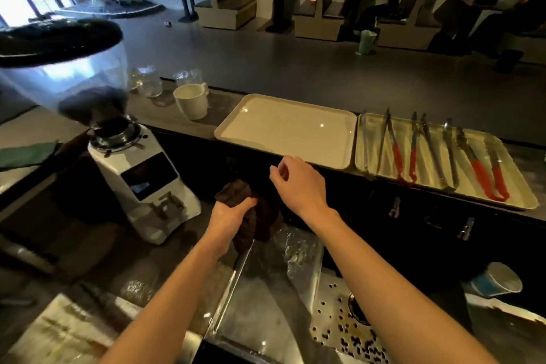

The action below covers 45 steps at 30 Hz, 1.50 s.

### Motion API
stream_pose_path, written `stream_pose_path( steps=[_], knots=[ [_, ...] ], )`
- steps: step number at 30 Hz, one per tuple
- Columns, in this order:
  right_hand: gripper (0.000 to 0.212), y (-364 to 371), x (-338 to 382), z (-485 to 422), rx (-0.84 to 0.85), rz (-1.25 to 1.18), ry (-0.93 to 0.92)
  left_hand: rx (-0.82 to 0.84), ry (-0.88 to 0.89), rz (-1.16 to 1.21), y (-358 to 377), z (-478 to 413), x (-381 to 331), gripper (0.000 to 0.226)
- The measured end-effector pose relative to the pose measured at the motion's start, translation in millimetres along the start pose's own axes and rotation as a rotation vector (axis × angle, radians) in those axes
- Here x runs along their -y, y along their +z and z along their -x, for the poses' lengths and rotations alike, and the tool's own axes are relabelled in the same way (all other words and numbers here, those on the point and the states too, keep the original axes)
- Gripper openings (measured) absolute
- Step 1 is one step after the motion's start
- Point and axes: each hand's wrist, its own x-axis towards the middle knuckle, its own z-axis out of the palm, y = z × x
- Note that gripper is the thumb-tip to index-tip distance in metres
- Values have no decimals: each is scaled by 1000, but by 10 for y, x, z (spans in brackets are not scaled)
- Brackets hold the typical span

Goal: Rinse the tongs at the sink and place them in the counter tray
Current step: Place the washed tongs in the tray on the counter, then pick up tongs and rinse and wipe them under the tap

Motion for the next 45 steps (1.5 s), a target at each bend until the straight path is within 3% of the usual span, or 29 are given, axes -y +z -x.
stream_pose_path(
  steps=[5,11,19,22,27,31,36,40,45],
  knots=[
    [28,616,937,607,151,-129,-169,-175,-10,-57,-1098,428,351,12],
    [25,1327,1886,1397,354,-205,-305,-421,-32,5,-2197,1122,756,23],
    [23,2069,2607,2254,582,-162,-362,-624,-79,-8,-3297,1921,1334,22],
    [18,2292,2700,2409,674,-101,-365,-670,-170,177,-3536,2067,1588,22],
    [36,2676,2773,2461,795,83,-464,-677,-343,539,-3724,2124,1829,23],
    [47,3125,2764,2373,894,254,-510,-675,-349,626,-3827,2063,1925,16],
    [57,3602,2823,2243,978,372,-575,-689,-409,594,-4003,1950,2307,70],
    [65,3923,2836,2178,1040,407,-605,-793,-486,550,-3997,1880,2013,31],
    [51,4186,2834,2138,1032,465,-649,-848,-467,569,-4097,1705,2051,24]
  ],
)
